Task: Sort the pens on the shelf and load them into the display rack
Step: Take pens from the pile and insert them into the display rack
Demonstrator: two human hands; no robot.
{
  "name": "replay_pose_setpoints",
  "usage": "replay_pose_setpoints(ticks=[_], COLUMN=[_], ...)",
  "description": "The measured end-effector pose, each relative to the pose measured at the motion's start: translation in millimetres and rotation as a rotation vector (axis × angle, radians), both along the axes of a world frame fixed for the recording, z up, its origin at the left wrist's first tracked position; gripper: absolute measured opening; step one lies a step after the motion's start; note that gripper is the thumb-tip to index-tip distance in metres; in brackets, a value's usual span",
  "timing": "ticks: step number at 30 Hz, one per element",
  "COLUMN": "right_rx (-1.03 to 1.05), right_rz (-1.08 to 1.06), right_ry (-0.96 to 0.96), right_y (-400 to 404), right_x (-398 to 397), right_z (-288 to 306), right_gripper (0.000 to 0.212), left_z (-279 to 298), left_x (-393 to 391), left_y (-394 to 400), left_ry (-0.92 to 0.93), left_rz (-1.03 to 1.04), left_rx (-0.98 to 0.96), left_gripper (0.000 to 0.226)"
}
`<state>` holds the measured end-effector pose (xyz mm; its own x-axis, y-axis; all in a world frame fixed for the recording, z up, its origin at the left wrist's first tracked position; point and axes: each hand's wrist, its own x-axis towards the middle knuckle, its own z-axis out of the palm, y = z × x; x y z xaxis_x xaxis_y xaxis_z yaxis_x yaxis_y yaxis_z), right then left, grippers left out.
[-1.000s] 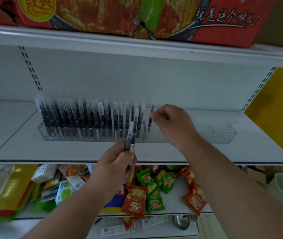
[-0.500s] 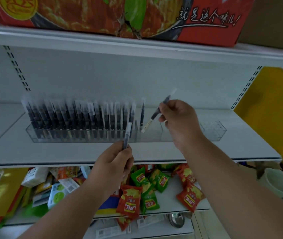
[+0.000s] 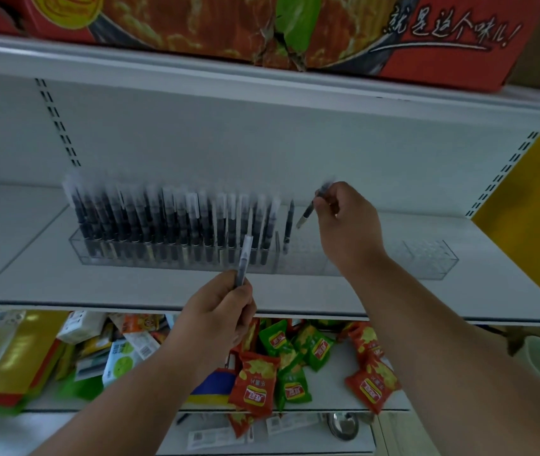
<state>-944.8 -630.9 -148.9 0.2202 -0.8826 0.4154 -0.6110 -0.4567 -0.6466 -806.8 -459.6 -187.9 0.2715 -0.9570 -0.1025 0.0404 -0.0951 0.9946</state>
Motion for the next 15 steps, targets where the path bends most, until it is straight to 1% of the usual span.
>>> replay_pose_setpoints(ticks=[2,6,11,13,15], right_rx=[-0.034,-0.044,0.107,0.153,0.157], right_rz=[-0.007,0.065,0.087,0.076,0.061], right_ry=[0.005,0.12,0.235,0.221,0.191], right_y=[-1.1,-0.9,-7.5,-8.4,-6.3], right_x=[-1.0,1.9,5.5,4.9,3.0], right_z=[5.4,6.8,-9.6,-15.2,-15.2], right_gripper=[0.011,0.014,0.013,0.012,0.014], left_z=[-1.0,-2.3,-4.3,-5.6,-6.4], left_x=[0.6,0.4,0.4,1.0,0.9], left_y=[-1.5,-5.5,-9.1,-9.9,-10.8], left_ry=[0.005,0.013,-0.007,-0.015,-0.021], left_rz=[0.002,-0.006,-0.011,-0.009,-0.005], left_rx=[-0.002,-0.008,-0.01,-0.011,-0.016], left_gripper=[0.027,0.026,0.027,0.028,0.027])
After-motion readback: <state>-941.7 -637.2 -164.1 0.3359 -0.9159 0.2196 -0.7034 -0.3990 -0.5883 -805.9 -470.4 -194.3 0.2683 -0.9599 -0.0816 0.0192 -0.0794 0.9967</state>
